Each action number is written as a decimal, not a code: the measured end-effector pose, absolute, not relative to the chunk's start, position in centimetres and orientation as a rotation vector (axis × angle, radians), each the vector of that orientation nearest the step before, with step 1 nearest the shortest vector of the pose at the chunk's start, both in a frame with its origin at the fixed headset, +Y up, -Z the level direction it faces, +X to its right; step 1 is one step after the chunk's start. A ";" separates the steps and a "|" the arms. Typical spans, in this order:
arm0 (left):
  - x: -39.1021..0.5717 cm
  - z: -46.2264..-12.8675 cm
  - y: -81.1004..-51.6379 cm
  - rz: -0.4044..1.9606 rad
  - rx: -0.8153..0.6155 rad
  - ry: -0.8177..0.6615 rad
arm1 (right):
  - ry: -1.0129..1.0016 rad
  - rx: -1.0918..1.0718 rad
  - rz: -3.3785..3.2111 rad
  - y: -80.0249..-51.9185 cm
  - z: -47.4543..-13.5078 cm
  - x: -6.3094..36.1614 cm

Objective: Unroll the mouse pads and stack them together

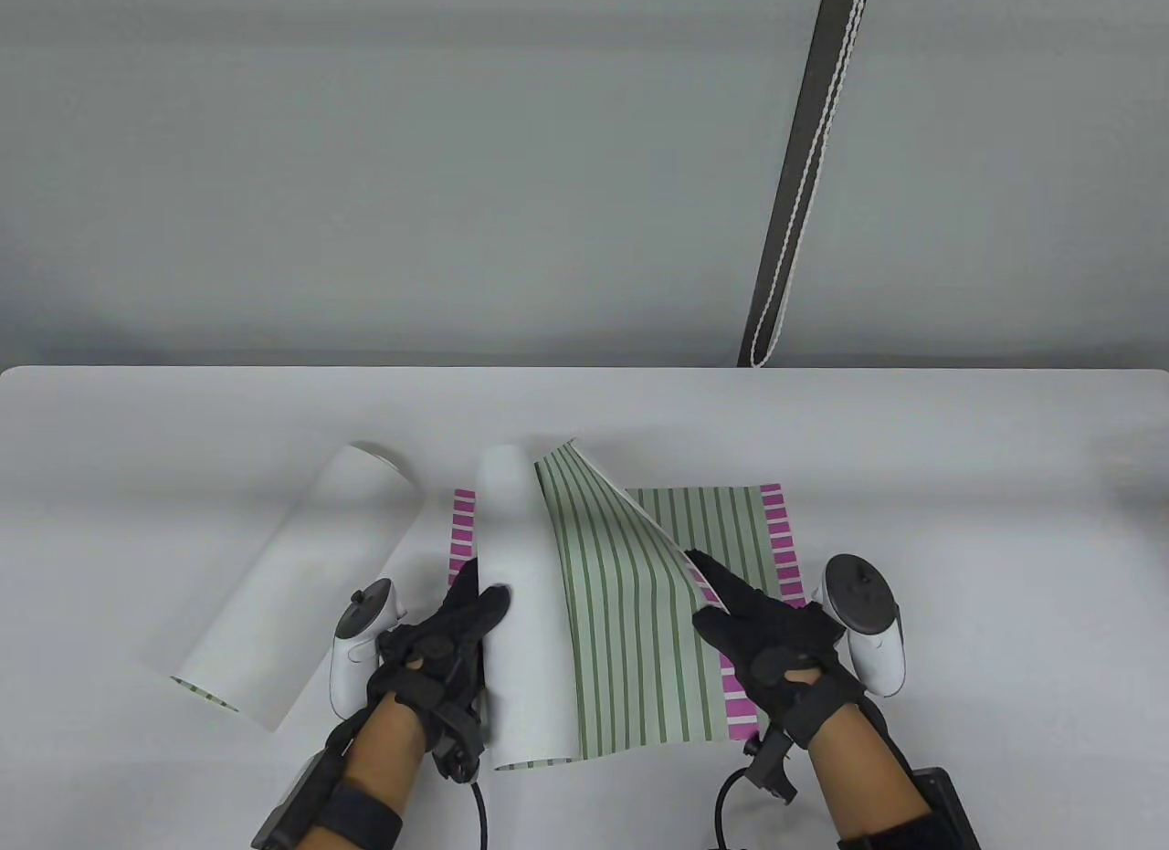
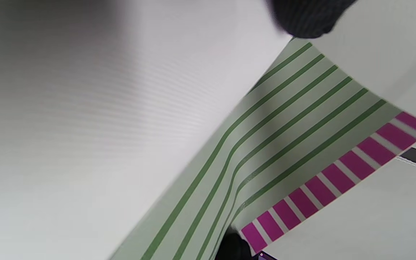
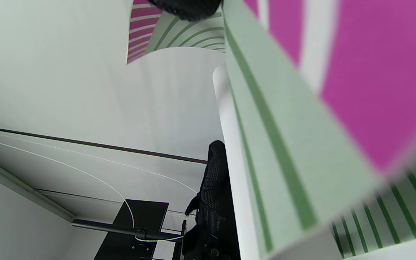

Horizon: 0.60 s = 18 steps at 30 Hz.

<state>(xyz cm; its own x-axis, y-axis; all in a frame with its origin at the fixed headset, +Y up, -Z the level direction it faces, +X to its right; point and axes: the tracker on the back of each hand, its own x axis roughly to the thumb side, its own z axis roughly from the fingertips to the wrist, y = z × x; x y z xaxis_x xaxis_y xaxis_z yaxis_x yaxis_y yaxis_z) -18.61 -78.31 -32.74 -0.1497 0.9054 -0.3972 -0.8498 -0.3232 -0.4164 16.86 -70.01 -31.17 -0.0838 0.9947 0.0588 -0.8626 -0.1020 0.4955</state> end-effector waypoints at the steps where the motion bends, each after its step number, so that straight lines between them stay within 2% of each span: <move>1: -18.4 -32.7 -78.4 1.766 -0.711 -0.110 | 0.387 0.448 1.629 -69.9 -31.1 16.7; 3: -18.1 -32.6 -78.5 1.736 -0.748 -0.121 | 0.390 0.457 1.628 -69.8 -31.0 16.5; 7: -18.0 -32.6 -78.6 1.704 -0.735 -0.105 | 0.384 0.471 1.641 -69.3 -31.0 16.6; 14: -19.6 -32.8 -77.9 1.628 -0.588 -0.006 | 0.355 0.436 1.624 -68.9 -31.2 18.3; 16: -19.8 -33.0 -77.9 1.637 -0.592 -0.040 | 0.352 0.440 1.614 -68.8 -31.2 18.4; 18: -19.8 -33.1 -78.1 1.668 -0.661 -0.109 | 0.348 0.449 1.611 -68.7 -31.2 18.2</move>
